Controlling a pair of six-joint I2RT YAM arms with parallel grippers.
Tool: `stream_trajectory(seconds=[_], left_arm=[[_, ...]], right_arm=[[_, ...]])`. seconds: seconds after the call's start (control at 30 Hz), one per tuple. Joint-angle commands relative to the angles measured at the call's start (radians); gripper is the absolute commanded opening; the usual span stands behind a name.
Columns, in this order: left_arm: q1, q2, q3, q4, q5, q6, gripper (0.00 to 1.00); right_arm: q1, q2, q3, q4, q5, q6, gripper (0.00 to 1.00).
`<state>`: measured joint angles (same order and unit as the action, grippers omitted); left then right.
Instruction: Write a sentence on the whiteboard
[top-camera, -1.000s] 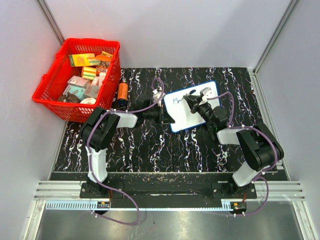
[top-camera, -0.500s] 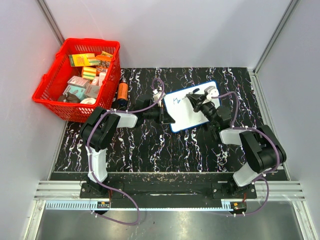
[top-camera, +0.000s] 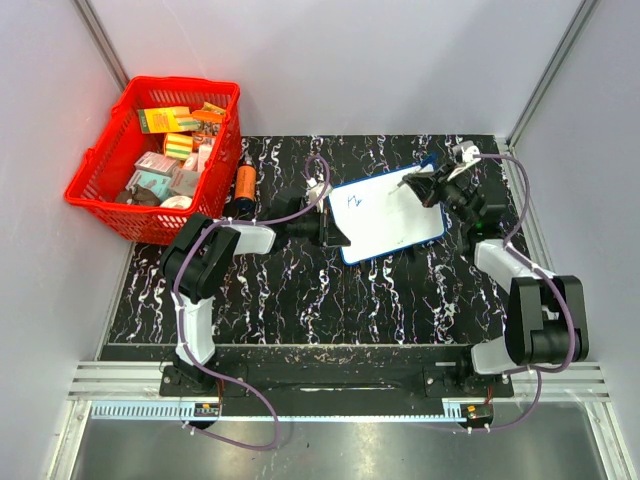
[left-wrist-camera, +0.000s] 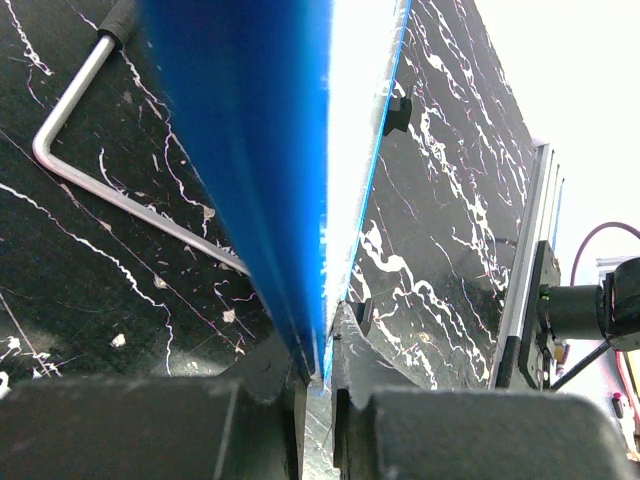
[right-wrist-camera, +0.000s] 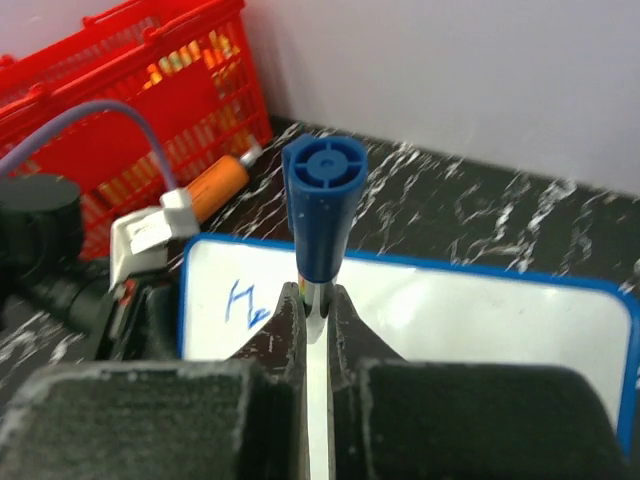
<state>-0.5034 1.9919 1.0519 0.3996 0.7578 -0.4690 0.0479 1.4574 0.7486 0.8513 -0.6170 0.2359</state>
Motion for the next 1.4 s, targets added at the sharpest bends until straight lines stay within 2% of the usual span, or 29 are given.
stream_trajectory(seconds=[0.0,0.1,0.13,0.2,0.23,0.27,0.3,0.33,0.4,0.43,0.47,0.5,0.57,0.6,0.63,0.7,0.73,0.8,0.87,0.9,0.97,1.0,1.03,1.07,1.13,1.2,1.23,1.3,1.37], left_arm=[[-0.017,0.061,-0.035,-0.240,-0.143,0.133,0.00],[-0.018,0.068,-0.033,-0.240,-0.135,0.133,0.00],[-0.018,0.071,-0.032,-0.239,-0.137,0.133,0.00],[-0.020,0.068,-0.032,-0.240,-0.138,0.133,0.00],[-0.020,0.065,-0.033,-0.239,-0.138,0.133,0.00],[-0.020,0.061,-0.036,-0.240,-0.141,0.132,0.00],[-0.020,0.059,-0.038,-0.242,-0.143,0.132,0.00],[-0.020,0.050,-0.039,-0.242,-0.144,0.132,0.00],[-0.021,0.047,-0.043,-0.248,-0.149,0.135,0.00],[-0.021,0.045,-0.043,-0.249,-0.150,0.139,0.00],[-0.021,0.045,-0.041,-0.257,-0.150,0.139,0.00],[-0.021,0.044,-0.040,-0.260,-0.153,0.144,0.00],[-0.021,0.044,-0.039,-0.265,-0.156,0.145,0.00],[-0.021,0.042,-0.039,-0.266,-0.156,0.145,0.00],[-0.021,0.039,-0.041,-0.266,-0.158,0.145,0.00],[-0.021,0.039,-0.043,-0.266,-0.161,0.145,0.00],[-0.021,0.036,-0.044,-0.266,-0.163,0.145,0.00],[-0.021,0.036,-0.044,-0.266,-0.163,0.144,0.00],[-0.023,0.035,-0.040,-0.274,-0.161,0.145,0.00],[-0.024,0.031,-0.041,-0.274,-0.163,0.147,0.00],[-0.027,0.033,-0.043,-0.272,-0.166,0.147,0.00],[-0.027,0.034,-0.041,-0.272,-0.166,0.144,0.00],[-0.029,0.042,-0.036,-0.269,-0.167,0.142,0.00],[-0.033,0.045,-0.036,-0.269,-0.166,0.139,0.00],[-0.038,0.048,-0.032,-0.268,-0.166,0.138,0.00],[-0.047,0.051,-0.030,-0.265,-0.169,0.135,0.00],[-0.049,0.056,-0.027,-0.262,-0.169,0.133,0.00],[-0.053,0.054,-0.027,-0.260,-0.169,0.130,0.00],[-0.053,0.045,-0.039,-0.246,-0.164,0.132,0.00]], right_arm=[[-0.103,-0.042,0.023,-0.216,-0.287,0.098,0.00],[-0.146,-0.043,0.023,-0.247,-0.571,0.151,0.00],[-0.149,-0.042,0.034,-0.292,-0.642,0.093,0.00],[-0.155,-0.032,0.069,-0.568,-0.740,-0.021,0.00],[-0.161,-0.026,0.086,-0.694,-0.756,-0.202,0.00],[-0.167,-0.013,0.106,-0.921,-0.742,-0.286,0.00],[-0.181,-0.003,0.110,-0.995,-0.738,-0.346,0.00],[-0.190,0.013,0.118,-1.120,-0.721,-0.463,0.07],[-0.222,0.029,0.130,-1.184,-0.666,-0.532,0.45],[-0.239,0.034,0.133,-1.190,-0.649,-0.529,0.81],[-0.261,0.031,0.139,-1.189,-0.647,-0.524,0.99],[-0.307,0.021,0.140,-1.177,-0.642,-0.506,1.00],[-0.344,-0.041,0.094,-0.973,-0.546,-0.388,1.00],[-0.359,-0.070,0.060,-0.869,-0.486,-0.257,1.00],[-0.377,-0.136,0.025,-0.683,-0.377,-0.224,1.00],[-0.378,-0.199,-0.078,-0.542,-0.230,-0.143,1.00],[-0.378,-0.225,-0.121,-0.352,-0.157,-0.117,1.00],[-0.378,-0.206,-0.245,-0.176,-0.092,-0.090,1.00],[-0.376,-0.128,-0.367,0.100,0.012,-0.093,1.00],[-0.385,-0.093,-0.393,0.195,0.000,-0.067,1.00],[-0.399,-0.031,-0.381,0.147,0.008,-0.113,1.00],[-0.399,0.006,-0.390,0.191,0.019,-0.087,1.00],[-0.399,0.103,-0.403,0.366,0.025,-0.045,1.00],[-0.401,0.116,-0.396,0.371,-0.002,-0.015,1.00],[-0.381,0.033,-0.429,0.260,0.073,-0.107,1.00],[-0.264,0.061,-0.544,0.488,0.149,-0.186,1.00],[-0.191,0.140,-0.631,0.716,0.296,-0.229,1.00],[-0.149,0.126,-0.595,0.646,0.338,-0.274,1.00],[-0.148,0.087,-0.508,0.443,0.371,-0.265,1.00]])
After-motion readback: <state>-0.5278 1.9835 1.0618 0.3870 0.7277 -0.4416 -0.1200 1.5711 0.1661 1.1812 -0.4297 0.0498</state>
